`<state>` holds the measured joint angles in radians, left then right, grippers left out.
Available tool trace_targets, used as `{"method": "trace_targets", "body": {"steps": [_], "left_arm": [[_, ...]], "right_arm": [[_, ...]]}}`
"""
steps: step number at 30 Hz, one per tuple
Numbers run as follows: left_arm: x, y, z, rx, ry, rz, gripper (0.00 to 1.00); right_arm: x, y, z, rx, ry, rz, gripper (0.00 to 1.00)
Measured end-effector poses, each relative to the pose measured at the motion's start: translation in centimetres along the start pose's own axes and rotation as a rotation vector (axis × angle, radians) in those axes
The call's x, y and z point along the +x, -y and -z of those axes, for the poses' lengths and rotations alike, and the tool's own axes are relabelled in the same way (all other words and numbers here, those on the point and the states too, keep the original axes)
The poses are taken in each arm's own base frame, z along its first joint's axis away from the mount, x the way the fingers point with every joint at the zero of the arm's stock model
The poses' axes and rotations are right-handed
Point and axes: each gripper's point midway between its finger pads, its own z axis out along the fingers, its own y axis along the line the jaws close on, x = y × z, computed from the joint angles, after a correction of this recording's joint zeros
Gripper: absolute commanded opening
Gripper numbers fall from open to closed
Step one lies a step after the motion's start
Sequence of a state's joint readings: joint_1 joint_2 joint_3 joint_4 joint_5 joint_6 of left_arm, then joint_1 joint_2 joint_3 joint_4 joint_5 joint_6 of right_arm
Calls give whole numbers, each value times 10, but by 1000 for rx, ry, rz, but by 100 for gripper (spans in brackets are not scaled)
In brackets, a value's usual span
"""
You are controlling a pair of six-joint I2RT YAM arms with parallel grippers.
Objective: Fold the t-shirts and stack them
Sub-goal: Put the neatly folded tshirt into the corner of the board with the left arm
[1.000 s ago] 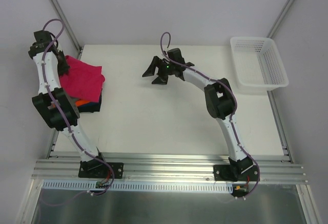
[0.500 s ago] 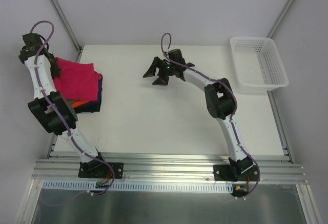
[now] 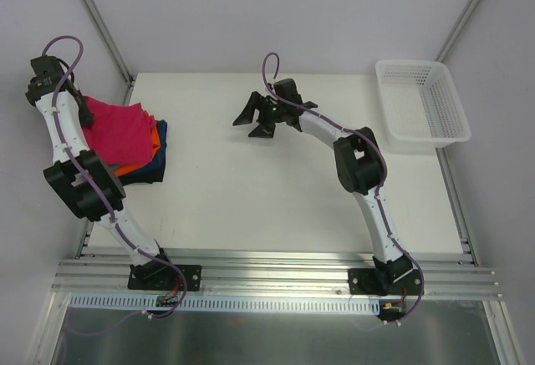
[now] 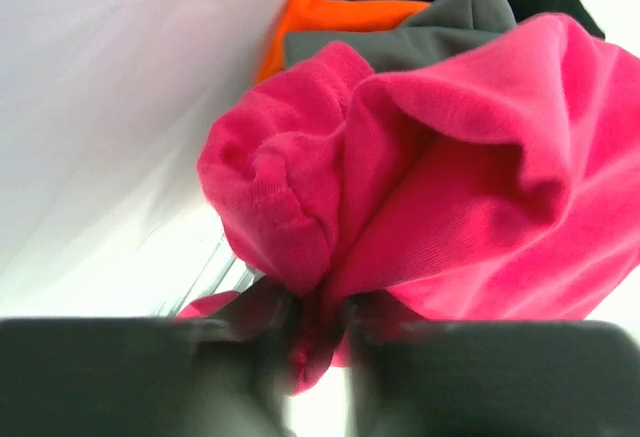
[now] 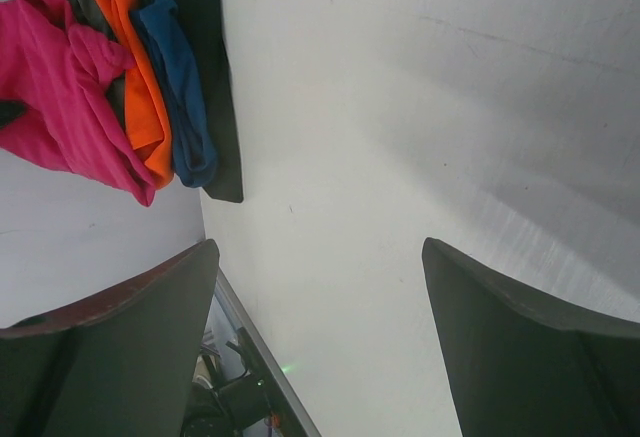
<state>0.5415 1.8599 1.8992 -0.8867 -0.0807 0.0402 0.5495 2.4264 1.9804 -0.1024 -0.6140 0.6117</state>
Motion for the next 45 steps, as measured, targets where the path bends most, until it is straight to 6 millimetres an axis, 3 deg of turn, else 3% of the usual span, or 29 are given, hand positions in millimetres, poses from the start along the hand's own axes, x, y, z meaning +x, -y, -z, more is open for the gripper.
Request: {"method": "trace_targets", "body": {"steps": [1, 2, 5, 7, 12, 14, 16, 19, 22, 24, 26, 29, 32, 35, 39, 45], "left_arm": [[1, 3, -3, 3, -6, -9, 48], [2, 6, -6, 6, -12, -18, 72], [3, 13, -14, 13, -22, -22, 92], [4, 16, -15, 17, -26, -24, 99], [-5, 31, -9, 33, 3, -32, 99], [-19, 43, 0, 55, 47, -44, 99], [-32, 71, 14, 121, 99, -68, 99], [-50, 136, 47, 288, 194, -130, 99], [-49, 210, 82, 480, 249, -207, 99], [-38, 251, 98, 591, 242, -253, 99], [-28, 291, 115, 701, 233, -298, 99], [-28, 332, 125, 801, 248, -341, 99], [-40, 347, 122, 801, 287, -329, 99], [-47, 348, 118, 728, 330, -313, 99], [-44, 358, 135, 714, 371, -327, 99], [-31, 361, 187, 728, 453, -394, 99]], "right_arm": [[0, 0, 0, 0, 0, 1, 88], [0, 0, 0, 0, 0, 2, 87], [0, 0, 0, 0, 0, 6, 88], [-1, 1, 1, 1, 1, 16, 88], [-5, 8, 9, 36, 13, 85, 89], [-11, 14, 20, 70, 21, 140, 89], [-25, 20, 37, 109, 40, 199, 89], [-61, 31, 82, 191, 102, 310, 90], [-111, 39, 145, 295, 197, 376, 91], [-146, 46, 197, 406, 289, 409, 97], [-170, 60, 262, 573, 387, 428, 99], [-172, 72, 355, 871, 489, 455, 100], [-147, 55, 413, 1066, 541, 498, 100], [-122, 29, 447, 1170, 576, 576, 100], [-101, 1, 474, 1221, 619, 650, 100], [-83, -12, 501, 1238, 672, 646, 100]]}}
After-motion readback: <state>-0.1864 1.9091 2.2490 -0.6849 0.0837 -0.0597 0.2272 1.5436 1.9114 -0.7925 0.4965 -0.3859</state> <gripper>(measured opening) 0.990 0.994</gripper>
